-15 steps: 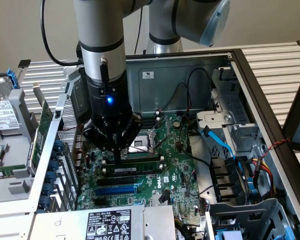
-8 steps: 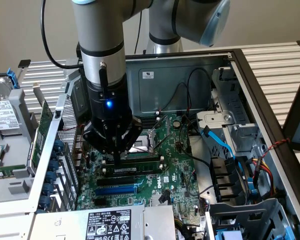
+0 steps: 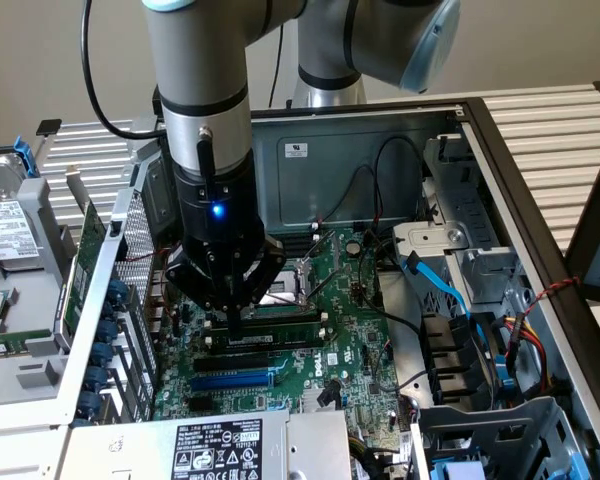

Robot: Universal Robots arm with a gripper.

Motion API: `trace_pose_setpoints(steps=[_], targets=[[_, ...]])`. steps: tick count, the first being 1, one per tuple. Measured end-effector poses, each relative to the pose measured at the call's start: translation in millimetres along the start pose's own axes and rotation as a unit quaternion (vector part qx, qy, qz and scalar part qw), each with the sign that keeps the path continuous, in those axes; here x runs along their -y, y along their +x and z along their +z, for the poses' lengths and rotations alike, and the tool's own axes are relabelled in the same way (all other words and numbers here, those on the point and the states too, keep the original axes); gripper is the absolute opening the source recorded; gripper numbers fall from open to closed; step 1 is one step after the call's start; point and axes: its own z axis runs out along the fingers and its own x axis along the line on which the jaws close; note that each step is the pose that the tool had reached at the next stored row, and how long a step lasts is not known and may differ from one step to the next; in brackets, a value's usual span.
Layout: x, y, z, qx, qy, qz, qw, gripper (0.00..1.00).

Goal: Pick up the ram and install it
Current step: 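Press down the ram until it locks into place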

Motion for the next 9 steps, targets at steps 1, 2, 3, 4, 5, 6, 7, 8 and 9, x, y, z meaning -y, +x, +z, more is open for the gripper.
trace_pose_setpoints(steps=[1, 2, 3, 4, 5, 6, 7, 8, 9], targets=[[0.0, 0.0, 0.0, 0.0001, -0.0005, 0.0, 1.0, 0.11], [0.1, 0.0, 0.1, 0.0002, -0.0011, 0.001, 1.0, 0.11], [0.2, 0.0, 0.1, 0.0003, -0.0015, 0.001, 1.0, 0.11], [0.2, 0.0, 0.0, 0.0004, -0.0021, 0.001, 1.0, 0.11], [0.5, 0.0, 0.1, 0.0004, -0.003, 0.001, 1.0, 0.11], [0.5, 0.0, 0.1, 0.0004, -0.0039, 0.002, 1.0, 0.11], [0.6, 0.0, 0.1, 0.0005, -0.0052, 0.002, 1.0, 0.11], [0.6, 0.1, 0.1, 0.0005, -0.0065, 0.002, 1.0, 0.11], [0.7, 0.2, -0.1, 0.0006, -0.0076, 0.002, 1.0, 0.11]])
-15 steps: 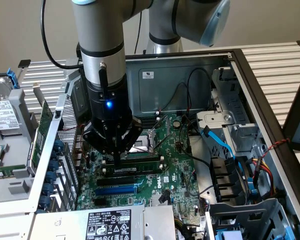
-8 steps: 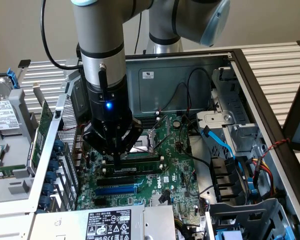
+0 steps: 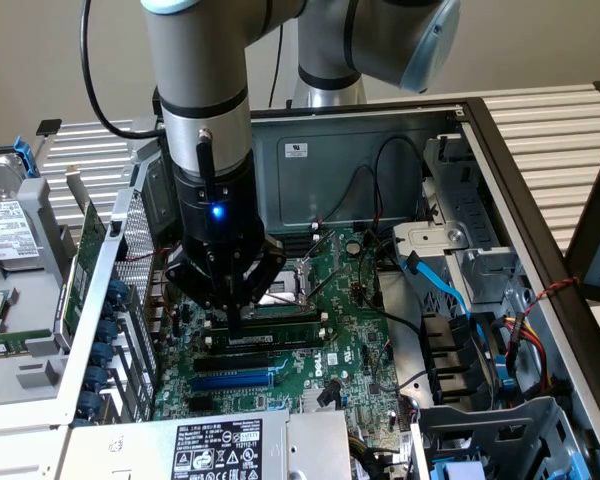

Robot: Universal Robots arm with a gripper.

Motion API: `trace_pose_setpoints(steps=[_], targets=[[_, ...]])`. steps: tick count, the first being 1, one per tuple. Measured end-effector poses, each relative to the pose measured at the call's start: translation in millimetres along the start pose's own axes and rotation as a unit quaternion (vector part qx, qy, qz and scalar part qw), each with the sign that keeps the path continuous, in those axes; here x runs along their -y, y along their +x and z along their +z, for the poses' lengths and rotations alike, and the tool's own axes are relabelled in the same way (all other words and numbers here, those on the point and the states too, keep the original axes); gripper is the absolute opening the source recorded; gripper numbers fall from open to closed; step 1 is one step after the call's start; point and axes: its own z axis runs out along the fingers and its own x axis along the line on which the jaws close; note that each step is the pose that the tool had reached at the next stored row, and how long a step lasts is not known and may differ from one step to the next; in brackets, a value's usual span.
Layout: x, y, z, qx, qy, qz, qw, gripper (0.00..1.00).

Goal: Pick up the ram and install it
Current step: 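Press down the ram until it locks into place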

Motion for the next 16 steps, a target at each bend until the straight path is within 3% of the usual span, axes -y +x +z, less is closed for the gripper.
trace_pose_setpoints(steps=[9, 16], targets=[[0.9, 1.1, 0.7, 0.0007, -0.0144, 0.003, 0.9999, 0.11], [2.3, 1.4, 2.8, 0.0004, -0.0166, 0.008, 0.9998, 0.11]])
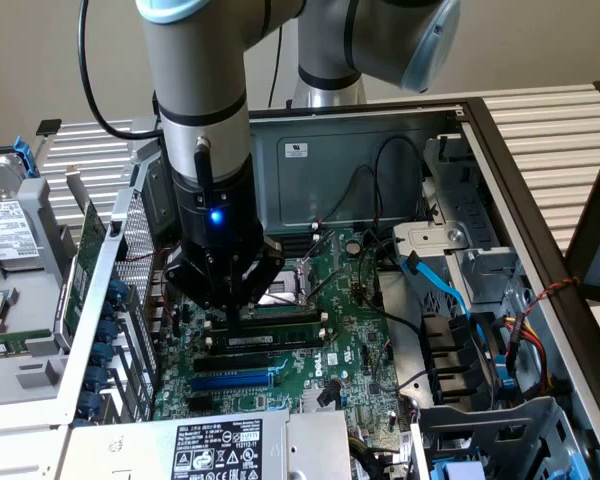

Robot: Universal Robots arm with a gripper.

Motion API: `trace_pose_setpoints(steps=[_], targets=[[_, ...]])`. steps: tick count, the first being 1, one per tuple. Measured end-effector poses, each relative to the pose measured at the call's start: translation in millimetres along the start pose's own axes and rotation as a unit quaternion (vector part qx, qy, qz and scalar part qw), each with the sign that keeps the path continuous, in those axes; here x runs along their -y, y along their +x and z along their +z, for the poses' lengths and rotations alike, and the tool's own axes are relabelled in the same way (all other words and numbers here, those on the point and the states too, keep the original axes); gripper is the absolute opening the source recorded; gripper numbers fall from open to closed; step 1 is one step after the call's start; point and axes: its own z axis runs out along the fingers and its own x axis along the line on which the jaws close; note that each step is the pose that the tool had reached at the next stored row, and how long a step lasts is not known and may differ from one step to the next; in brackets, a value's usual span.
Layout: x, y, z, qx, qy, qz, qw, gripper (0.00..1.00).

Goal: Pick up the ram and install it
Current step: 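Press down the ram until it locks into place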

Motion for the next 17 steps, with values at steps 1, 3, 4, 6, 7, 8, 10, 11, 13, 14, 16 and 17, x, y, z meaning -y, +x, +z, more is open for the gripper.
trace_pose_setpoints(steps=[1, 3, 4, 6, 7, 8, 10, 11, 13, 14, 16, 17], targets=[[0.2, 0.0, 0.1, 0.0, -0.0003, 0.001, 1.0, 0.11], [0.4, 0.0, 0.0, 0.0001, -0.001, 0.002, 1.0, 0.11], [0.5, -0.1, -0.8, 0.0003, -0.0016, 0.002, 1.0, 0.11], [0.8, -0.4, -4.8, 0.0011, -0.0014, 0.003, 1.0, 0.11], [0.9, -1.0, -7.2, 0.0013, -0.0014, 0.003, 1.0, 0.11], [0.9, -1.7, -9.3, 0.0017, -0.0014, 0.004, 1.0, 0.11], [1.0, -5.0, -12.7, 0.0028, -0.0014, 0.004, 1.0, 0.11], [1.1, -7.4, -14.2, 0.0033, -0.0017, 0.004, 1.0, 0.11], [1.3, -15.9, -17.4, 0.0034, -0.0025, 0.004, 1.0, 0.11], [1.3, -20.5, -18.7, 0.0034, -0.0029, 0.004, 1.0, 0.11], [1.5, -29.7, -21.4, 0.0034, -0.0034, 0.004, 1.0, 0.11], [1.6, -34.2, -23.0, 0.0034, -0.0035, 0.004, 1.0, 0.11]])
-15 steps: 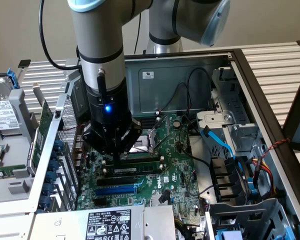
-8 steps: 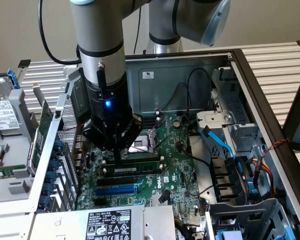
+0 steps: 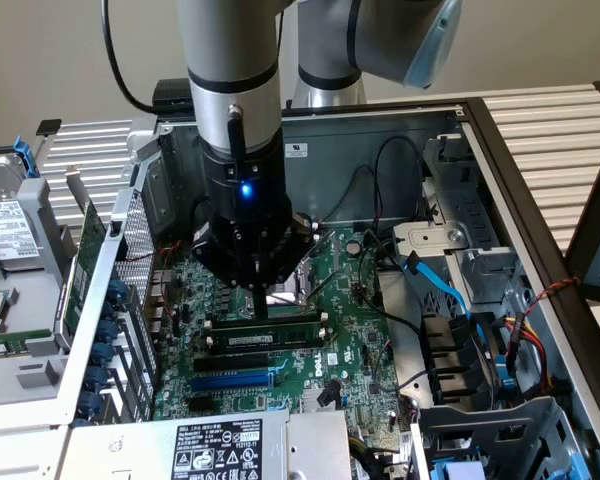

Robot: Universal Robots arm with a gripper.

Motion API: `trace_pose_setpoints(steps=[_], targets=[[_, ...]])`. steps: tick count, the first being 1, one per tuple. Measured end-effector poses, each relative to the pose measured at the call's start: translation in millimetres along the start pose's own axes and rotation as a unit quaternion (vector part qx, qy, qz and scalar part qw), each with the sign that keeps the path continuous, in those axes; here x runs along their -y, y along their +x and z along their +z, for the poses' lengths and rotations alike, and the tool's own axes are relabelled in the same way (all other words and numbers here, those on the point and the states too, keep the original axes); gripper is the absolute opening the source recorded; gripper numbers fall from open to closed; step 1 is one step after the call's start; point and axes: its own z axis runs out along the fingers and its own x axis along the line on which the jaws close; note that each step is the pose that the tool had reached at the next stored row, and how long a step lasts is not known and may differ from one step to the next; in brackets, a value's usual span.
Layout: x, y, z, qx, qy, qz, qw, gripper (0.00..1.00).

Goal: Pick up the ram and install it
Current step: 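Press down the ram until it locks into place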

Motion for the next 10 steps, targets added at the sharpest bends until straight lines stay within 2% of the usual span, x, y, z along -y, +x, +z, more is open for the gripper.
trace_pose_setpoints(steps=[3, 10], targets=[[0.2, -9.0, -4.0, 0.0, 0.0, 0.0, 1.0, 0.11], [0.6, -9.1, -4.1, 0.0, -0.0006, 0.0, 1.0, 0.11]])
